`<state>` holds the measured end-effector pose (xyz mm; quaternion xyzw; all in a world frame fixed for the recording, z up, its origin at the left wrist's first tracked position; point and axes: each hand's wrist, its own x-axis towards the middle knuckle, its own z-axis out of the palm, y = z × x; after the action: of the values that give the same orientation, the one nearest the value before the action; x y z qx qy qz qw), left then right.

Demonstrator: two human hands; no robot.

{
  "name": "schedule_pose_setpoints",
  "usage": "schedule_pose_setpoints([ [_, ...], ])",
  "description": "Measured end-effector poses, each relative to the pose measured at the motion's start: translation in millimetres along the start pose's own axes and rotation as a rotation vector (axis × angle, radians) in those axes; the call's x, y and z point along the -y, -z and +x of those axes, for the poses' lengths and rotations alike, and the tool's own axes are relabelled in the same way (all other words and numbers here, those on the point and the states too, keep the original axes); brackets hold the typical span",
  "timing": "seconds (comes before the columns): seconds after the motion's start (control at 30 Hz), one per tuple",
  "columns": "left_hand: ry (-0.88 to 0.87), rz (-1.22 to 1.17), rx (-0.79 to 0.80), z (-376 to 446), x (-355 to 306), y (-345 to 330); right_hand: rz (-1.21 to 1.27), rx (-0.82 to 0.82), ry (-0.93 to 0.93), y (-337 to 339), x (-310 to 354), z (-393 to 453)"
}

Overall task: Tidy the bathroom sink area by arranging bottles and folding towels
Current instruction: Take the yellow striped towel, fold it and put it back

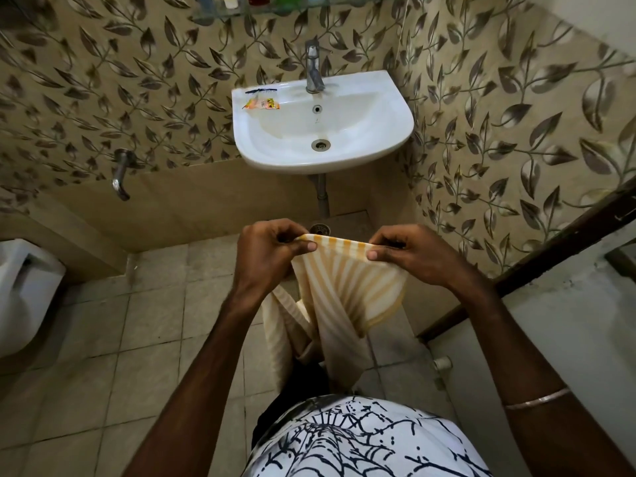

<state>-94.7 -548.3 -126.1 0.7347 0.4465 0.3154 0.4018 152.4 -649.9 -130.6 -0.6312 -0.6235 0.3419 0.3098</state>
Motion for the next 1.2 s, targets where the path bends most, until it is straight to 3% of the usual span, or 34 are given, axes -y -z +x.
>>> schedule_pose_setpoints([
  [0.2, 0.099, -0.039, -0.098, 7, 1, 12, 0.138, -0.095, 0.011, 15, -2, -12],
  [0.37, 0.097, 0.377, -0.268, 11, -3, 9, 0.322, -0.079, 0.018, 10, -1, -15],
  [0.5, 0.146, 0.446, -0.415, 11, -4, 9, 0.430, 0.104, -0.063, 0, -1, -18],
  [0.6, 0.201, 0.308, -0.469, 10, -9, 12, 0.466, 0.217, -0.091, -16, 1, -19],
  [0.83, 0.292, -0.256, -0.344, 6, -11, 13, 0.279, -0.028, 0.000, -44, 14, -2],
  [1.0, 0.312, -0.418, -0.105, -2, -20, 20, 0.220, -0.105, 0.140, -52, 29, 14],
  [1.2, 0.244, -0.456, -0.007, -19, -27, 17, 0.288, -0.123, 0.146, -60, 40, 25],
])
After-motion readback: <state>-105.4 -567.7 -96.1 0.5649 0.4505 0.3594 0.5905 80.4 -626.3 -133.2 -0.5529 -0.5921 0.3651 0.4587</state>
